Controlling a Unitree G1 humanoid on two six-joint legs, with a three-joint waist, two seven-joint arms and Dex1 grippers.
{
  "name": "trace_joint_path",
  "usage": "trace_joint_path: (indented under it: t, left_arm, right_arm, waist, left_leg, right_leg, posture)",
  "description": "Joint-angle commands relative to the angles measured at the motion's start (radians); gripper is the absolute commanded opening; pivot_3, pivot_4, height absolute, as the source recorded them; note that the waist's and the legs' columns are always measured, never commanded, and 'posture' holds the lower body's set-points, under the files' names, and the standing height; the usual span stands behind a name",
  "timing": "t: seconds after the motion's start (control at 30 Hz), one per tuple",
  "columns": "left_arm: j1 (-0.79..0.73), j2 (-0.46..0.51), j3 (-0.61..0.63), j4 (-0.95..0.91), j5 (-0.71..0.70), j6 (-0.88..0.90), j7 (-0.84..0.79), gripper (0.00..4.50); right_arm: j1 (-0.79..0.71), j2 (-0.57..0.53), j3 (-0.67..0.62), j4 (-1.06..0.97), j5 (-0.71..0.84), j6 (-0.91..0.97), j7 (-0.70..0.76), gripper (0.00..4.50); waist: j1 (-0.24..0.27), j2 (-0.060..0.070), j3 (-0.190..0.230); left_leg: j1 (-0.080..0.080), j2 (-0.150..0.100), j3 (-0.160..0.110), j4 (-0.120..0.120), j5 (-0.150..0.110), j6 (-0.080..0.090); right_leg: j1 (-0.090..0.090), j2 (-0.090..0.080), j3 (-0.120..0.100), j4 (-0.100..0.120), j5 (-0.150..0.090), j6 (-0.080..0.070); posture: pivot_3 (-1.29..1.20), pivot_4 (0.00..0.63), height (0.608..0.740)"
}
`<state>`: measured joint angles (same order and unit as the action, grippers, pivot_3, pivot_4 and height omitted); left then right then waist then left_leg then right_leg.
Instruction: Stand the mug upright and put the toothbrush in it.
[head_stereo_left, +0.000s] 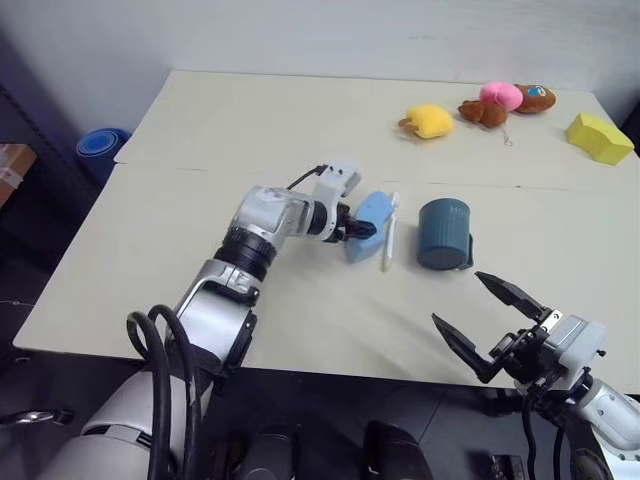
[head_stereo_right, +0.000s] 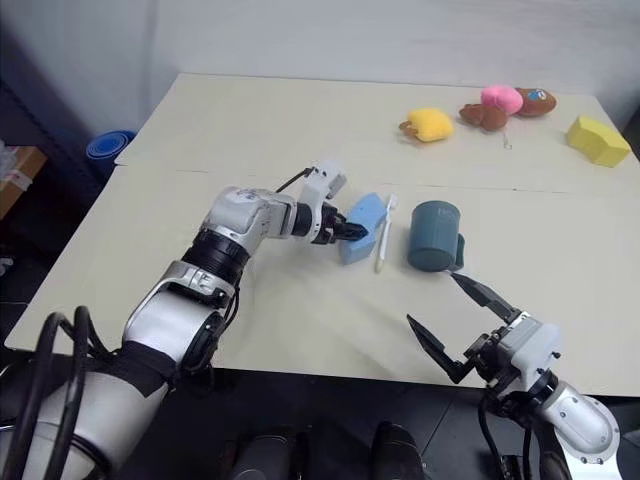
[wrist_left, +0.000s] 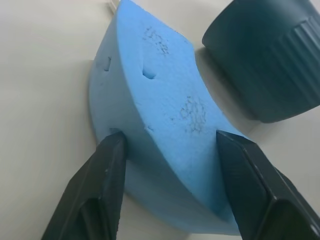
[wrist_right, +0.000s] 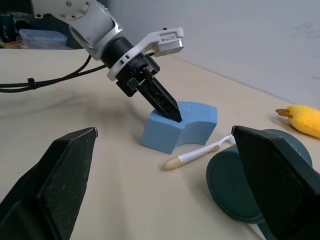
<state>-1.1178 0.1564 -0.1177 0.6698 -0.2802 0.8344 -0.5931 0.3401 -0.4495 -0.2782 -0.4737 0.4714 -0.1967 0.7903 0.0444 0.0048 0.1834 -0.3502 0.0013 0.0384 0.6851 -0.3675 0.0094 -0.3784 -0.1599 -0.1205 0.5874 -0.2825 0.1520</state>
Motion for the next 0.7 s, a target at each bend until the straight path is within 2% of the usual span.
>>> trace_joint_path:
  t: [0.03, 0.1, 0.2, 0.27, 0.37, 0.47, 0.53, 0.63, 0.7]
  left_arm:
    - [0.096, 0.080, 0.113, -0.231, -0.084, -0.076, -0.093, 2.24]
    - [0.174, 0.137, 0.204, -0.379, -0.142, -0.150, -0.135, 2.24]
    - [0.327, 0.298, 0.355, -0.558, -0.184, -0.109, -0.122, 2.24]
    - [0.416, 0.365, 0.382, -0.616, -0.171, -0.138, -0.117, 2.24]
    - [0.617, 0.482, 0.499, -0.700, -0.122, -0.081, -0.015, 2.24]
    - [0.726, 0.515, 0.604, -0.756, -0.119, 0.013, 0.104, 2.24]
    - [0.760, 0.520, 0.661, -0.770, -0.133, 0.137, 0.172, 2.24]
    - [0.804, 0.530, 0.695, -0.762, -0.143, 0.178, 0.191, 2.24]
    - [0.815, 0.543, 0.709, -0.747, -0.145, 0.174, 0.185, 2.62]
  right_arm:
    - [0.005, 0.003, -0.007, -0.007, 0.015, -0.024, 0.004, 4.50]
    - [-0.004, -0.008, -0.002, 0.003, 0.024, -0.022, 0.023, 4.50]
    - [-0.066, -0.022, 0.019, 0.043, 0.031, -0.004, 0.043, 4.50]
    - [-0.095, -0.027, 0.026, 0.061, 0.039, 0.006, 0.053, 4.50]
    - [-0.157, -0.041, 0.051, 0.088, 0.050, 0.035, 0.071, 4.50]
    - [-0.194, -0.051, 0.061, 0.106, 0.058, 0.061, 0.084, 4.50]
    - [-0.214, -0.063, 0.069, 0.115, 0.068, 0.083, 0.094, 4.50]
    - [-0.241, -0.079, 0.079, 0.120, 0.075, 0.118, 0.107, 4.50]
    - [-0.259, -0.089, 0.074, 0.118, 0.080, 0.147, 0.104, 4.50]
  waist:
    - [-0.012, 0.000, 0.000]
    - [-0.023, 0.000, 0.000]
    - [-0.050, 0.000, 0.000]
    - [-0.050, 0.001, 0.000]
    - [-0.045, 0.001, 0.000]
    - [-0.027, -0.004, 0.001]
    - [-0.018, -0.006, 0.000]
    - [-0.016, -0.005, 0.000]
    - [-0.019, -0.005, 0.000]
  left_leg:
    - [0.000, 0.000, 0.000, 0.000, 0.000, 0.000]
    - [-0.002, 0.001, -0.001, 0.000, 0.000, -0.001]
    - [-0.002, 0.002, 0.000, -0.001, 0.000, -0.002]
    - [0.000, 0.003, -0.001, -0.002, 0.000, -0.002]
    - [0.000, 0.003, -0.002, -0.002, 0.000, -0.002]
    - [-0.002, 0.002, -0.002, 0.000, 0.000, -0.002]
    - [-0.002, 0.003, -0.004, 0.002, 0.000, -0.002]
    - [-0.002, 0.001, -0.006, 0.001, -0.001, -0.002]
    - [-0.002, 0.001, -0.005, 0.001, -0.001, -0.002]
  right_leg:
    - [-0.001, 0.000, 0.000, 0.001, 0.000, 0.000]
    - [-0.005, 0.000, 0.000, 0.004, 0.000, 0.000]
    - [-0.007, 0.000, 0.001, 0.006, 0.000, 0.000]
    - [-0.007, 0.001, 0.002, 0.008, 0.000, 0.000]
    - [-0.007, 0.001, 0.003, 0.008, 0.000, 0.000]
    - [-0.007, 0.000, 0.002, 0.008, 0.000, 0.000]
    - [-0.006, 0.000, 0.001, 0.007, 0.000, 0.000]
    - [-0.004, 0.000, 0.003, 0.007, 0.000, 0.000]
    - [-0.004, 0.000, 0.002, 0.007, 0.000, 0.000]
  posture:
    - [0.00, 0.150, 0.740]
    - [0.00, 0.150, 0.740]
    - [0.00, 0.150, 0.740]
    - [0.00, 0.150, 0.740]
    - [0.00, 0.150, 0.740]
    - [0.00, 0.150, 0.740]
    - [0.00, 0.150, 0.740]
    - [0.00, 0.150, 0.740]
    - [0.00, 0.150, 0.740]
